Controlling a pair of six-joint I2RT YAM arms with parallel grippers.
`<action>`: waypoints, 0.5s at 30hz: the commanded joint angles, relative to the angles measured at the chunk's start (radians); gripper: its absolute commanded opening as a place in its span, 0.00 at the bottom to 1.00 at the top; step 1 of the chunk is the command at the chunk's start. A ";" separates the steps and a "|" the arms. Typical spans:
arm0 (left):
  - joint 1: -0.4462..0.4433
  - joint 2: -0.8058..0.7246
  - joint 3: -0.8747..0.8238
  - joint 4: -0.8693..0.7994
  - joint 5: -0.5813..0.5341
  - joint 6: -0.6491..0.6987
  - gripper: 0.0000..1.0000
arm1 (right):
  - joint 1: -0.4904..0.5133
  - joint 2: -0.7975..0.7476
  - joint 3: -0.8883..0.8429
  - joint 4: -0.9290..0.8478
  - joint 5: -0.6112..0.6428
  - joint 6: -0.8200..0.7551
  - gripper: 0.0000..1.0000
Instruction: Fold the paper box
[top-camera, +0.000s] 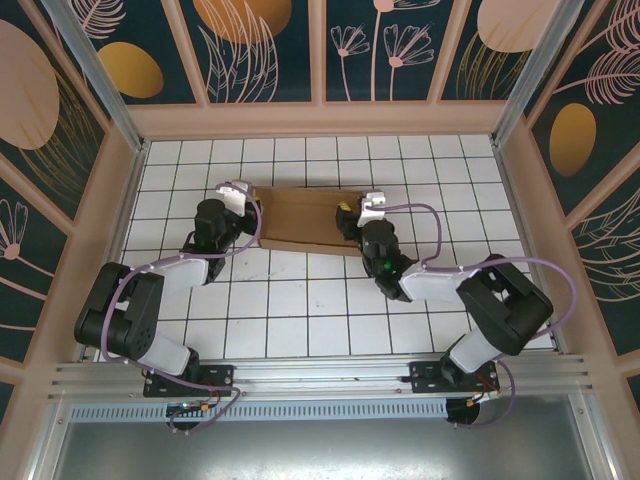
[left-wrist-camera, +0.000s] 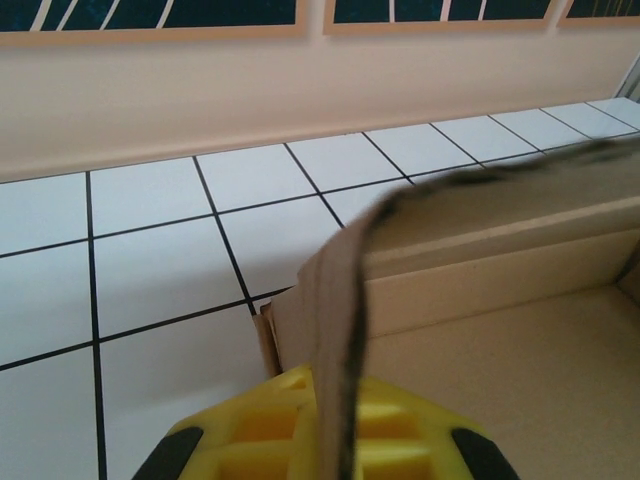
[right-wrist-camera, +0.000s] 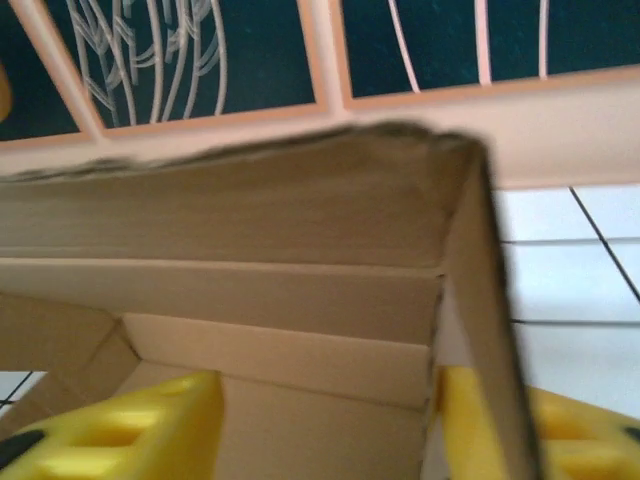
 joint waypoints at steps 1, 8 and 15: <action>-0.028 -0.001 -0.014 -0.045 0.057 0.004 0.00 | 0.021 -0.091 -0.009 0.028 -0.099 -0.048 0.67; -0.029 0.018 0.011 -0.040 0.065 -0.019 0.00 | 0.021 -0.253 -0.078 -0.094 -0.106 -0.031 0.76; -0.055 0.058 0.040 -0.032 0.063 -0.010 0.00 | 0.018 -0.329 -0.133 -0.194 -0.095 0.061 0.78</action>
